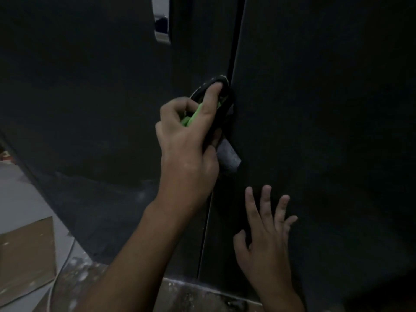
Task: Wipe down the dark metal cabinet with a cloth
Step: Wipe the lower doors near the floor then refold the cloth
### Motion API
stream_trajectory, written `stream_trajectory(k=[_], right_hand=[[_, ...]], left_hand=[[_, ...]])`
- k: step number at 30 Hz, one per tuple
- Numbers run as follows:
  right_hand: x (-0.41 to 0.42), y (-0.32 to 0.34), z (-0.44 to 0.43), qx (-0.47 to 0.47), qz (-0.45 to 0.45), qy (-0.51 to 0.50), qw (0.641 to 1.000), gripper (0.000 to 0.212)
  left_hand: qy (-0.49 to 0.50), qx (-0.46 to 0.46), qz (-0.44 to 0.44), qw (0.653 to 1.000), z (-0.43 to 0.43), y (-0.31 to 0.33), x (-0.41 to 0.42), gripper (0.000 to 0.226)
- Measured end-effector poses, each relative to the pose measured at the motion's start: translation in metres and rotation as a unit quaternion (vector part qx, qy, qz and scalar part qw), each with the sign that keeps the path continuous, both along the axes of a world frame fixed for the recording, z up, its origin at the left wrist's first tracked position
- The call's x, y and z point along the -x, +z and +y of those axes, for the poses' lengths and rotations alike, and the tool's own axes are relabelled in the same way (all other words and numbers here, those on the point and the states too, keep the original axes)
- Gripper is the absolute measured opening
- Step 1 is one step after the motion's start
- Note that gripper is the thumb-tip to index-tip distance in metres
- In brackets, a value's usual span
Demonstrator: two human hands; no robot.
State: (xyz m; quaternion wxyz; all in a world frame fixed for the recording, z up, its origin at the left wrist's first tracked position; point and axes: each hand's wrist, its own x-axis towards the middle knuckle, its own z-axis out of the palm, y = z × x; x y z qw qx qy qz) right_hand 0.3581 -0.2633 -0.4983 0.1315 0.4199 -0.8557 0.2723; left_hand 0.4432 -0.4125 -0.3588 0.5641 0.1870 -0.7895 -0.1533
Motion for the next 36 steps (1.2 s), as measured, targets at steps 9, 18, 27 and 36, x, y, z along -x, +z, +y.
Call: stream_trajectory(k=[9, 18, 27, 36], right_hand=[[0.010, -0.005, 0.018, -0.072, 0.083, 0.013, 0.994, 0.107], [0.006, -0.015, 0.010, -0.073, 0.135, -0.021, 0.988, 0.104], [0.011, -0.024, 0.004, -0.056, 0.177, -0.035, 0.982, 0.121], [0.011, -0.032, -0.002, 0.005, 0.182, -0.027, 0.983, 0.088]], left_hand=[[0.037, -0.009, -0.052, 0.998, 0.005, -0.066, -0.003, 0.071], [0.023, 0.034, -0.199, 0.979, 0.002, -0.155, -0.021, 0.019], [0.142, -0.019, -0.068, 0.987, -0.058, -0.162, -0.057, 0.056], [0.169, -0.231, 0.138, 0.948, -0.089, -0.160, -0.066, 0.055]])
